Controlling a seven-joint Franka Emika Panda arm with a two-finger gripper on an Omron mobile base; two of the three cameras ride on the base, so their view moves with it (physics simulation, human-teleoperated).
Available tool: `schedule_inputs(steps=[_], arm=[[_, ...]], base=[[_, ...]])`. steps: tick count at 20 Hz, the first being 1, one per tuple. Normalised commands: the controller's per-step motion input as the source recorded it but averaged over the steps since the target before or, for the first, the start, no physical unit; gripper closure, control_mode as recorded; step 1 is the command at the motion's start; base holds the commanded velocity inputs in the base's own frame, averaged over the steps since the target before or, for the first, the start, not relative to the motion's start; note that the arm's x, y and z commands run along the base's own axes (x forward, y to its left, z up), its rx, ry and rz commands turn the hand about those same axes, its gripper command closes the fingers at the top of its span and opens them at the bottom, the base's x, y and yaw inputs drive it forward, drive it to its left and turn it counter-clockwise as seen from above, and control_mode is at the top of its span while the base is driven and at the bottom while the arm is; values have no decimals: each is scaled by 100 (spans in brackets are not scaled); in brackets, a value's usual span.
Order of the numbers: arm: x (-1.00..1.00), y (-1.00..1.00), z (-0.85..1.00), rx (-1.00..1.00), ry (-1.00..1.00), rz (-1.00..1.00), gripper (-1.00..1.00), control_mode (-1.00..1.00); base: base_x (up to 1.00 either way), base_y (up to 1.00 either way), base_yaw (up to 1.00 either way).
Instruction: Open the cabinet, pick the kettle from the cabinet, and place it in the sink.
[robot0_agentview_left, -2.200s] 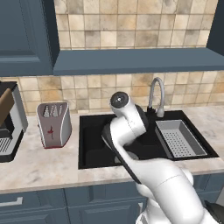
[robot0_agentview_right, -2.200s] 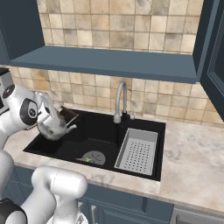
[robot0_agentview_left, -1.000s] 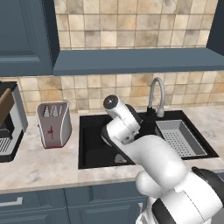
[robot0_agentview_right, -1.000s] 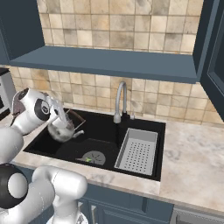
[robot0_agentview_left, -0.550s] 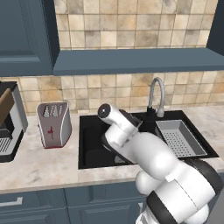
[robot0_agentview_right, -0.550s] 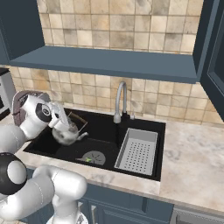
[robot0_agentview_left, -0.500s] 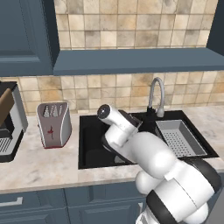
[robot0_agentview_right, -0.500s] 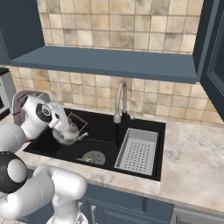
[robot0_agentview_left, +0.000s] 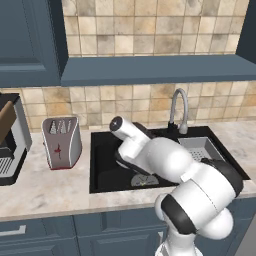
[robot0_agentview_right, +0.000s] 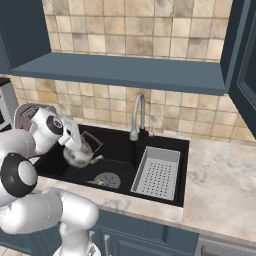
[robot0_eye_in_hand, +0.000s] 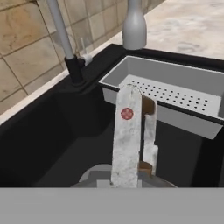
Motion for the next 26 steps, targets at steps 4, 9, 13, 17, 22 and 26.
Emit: schedule_inputs(steps=[4,9,13,17,22,26], arm=[[17,-11,-11,0,12,-5,100,-100],[8,-13,-28,0,4,-2,100,-100],[7,-19,-33,0,0,0,100,-100],[5,-20,-30,0,-1,0,100,-100],[7,-24,-23,0,-1,0,100,-100],[4,-24,-24,0,0,0,100,-100]], base=[[0,0,0],[0,0,0],[0,0,0],[0,0,0],[0,0,0],[0,0,0]])
